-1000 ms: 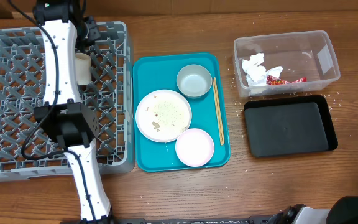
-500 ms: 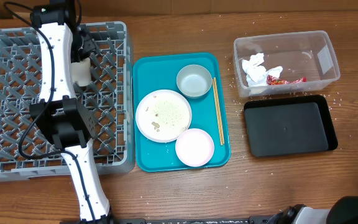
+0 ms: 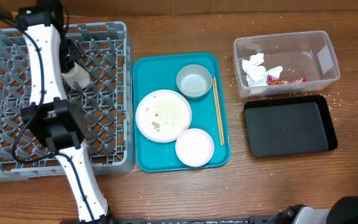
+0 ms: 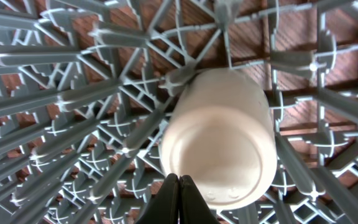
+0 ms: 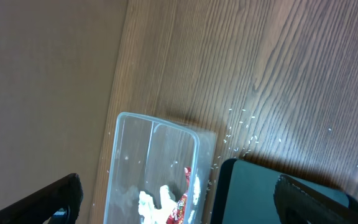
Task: Sort waste into correct bins and load items into the dishwasher
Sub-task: 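Raise the left gripper up out of the rack, then reach the left gripper to the small grey bowl on the tray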
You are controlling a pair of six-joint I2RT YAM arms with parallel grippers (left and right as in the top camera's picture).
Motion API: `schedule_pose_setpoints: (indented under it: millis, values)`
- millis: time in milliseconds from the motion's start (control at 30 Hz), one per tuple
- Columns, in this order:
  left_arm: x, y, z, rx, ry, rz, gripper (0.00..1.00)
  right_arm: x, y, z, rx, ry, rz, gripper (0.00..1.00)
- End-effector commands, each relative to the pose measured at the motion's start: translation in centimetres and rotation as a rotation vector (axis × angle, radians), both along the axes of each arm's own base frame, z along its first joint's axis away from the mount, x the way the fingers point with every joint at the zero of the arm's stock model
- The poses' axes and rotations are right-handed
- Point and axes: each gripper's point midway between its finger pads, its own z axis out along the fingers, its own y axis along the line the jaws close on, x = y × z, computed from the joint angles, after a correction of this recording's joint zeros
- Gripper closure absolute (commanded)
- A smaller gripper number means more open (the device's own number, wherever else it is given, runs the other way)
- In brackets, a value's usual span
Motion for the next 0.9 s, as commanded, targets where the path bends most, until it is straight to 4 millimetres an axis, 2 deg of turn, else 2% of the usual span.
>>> schedule_pose_setpoints:
  millis: [0, 100, 200, 267, 333, 400, 500, 633, 767, 867]
  values:
    - [0.2, -2.1, 7.1, -0.035, -0.188, -0.015, 0.96, -0.4, 0.0, 2.0, -0.033, -0.039, -0.011, 0.00]
    - [1.4, -6.7, 9.6, -0.166, -0.288, -0.182, 0.96, -0.4, 0.0, 2.0, -0.033, -0.039, -0.011, 0.00]
    - [2.8, -13.0, 11.6, -0.290, -0.377, -0.400, 0.96, -0.4, 0.0, 2.0, -0.033, -0.039, -0.011, 0.00]
    - [3.3, -17.2, 12.0, -0.332, -0.402, -0.518, 0.86, -0.4, 0.0, 2.0, -0.033, -0.039, -0.011, 0.00]
    - [3.5, -20.3, 11.5, -0.346, -0.395, -0.583, 0.64, -0.4, 0.0, 2.0, -0.033, -0.039, -0.011, 0.00]
    - [3.5, -24.1, 10.5, -0.356, -0.371, -0.681, 0.50, -0.4, 0.0, 2.0, -0.033, -0.039, -0.011, 0.00]
    - [2.9, -29.1, 8.2, -0.363, -0.315, -0.841, 0.41, -0.4, 0.0, 2.0, -0.033, -0.039, -0.011, 0.00]
    - [1.5, -34.8, 3.8, -0.351, -0.205, -0.957, 0.45, -0.4, 0.0, 2.0, -0.033, -0.039, -0.011, 0.00]
    - [0.1, -38.5, -0.3, -0.302, -0.109, -1.031, 0.49, -0.4, 0.0, 2.0, -0.033, -0.039, -0.011, 0.00]
    - [-0.9, -41.0, -2.6, -0.274, -0.066, -1.083, 0.49, -0.4, 0.0, 2.0, -0.033, -0.039, -0.011, 0.00]
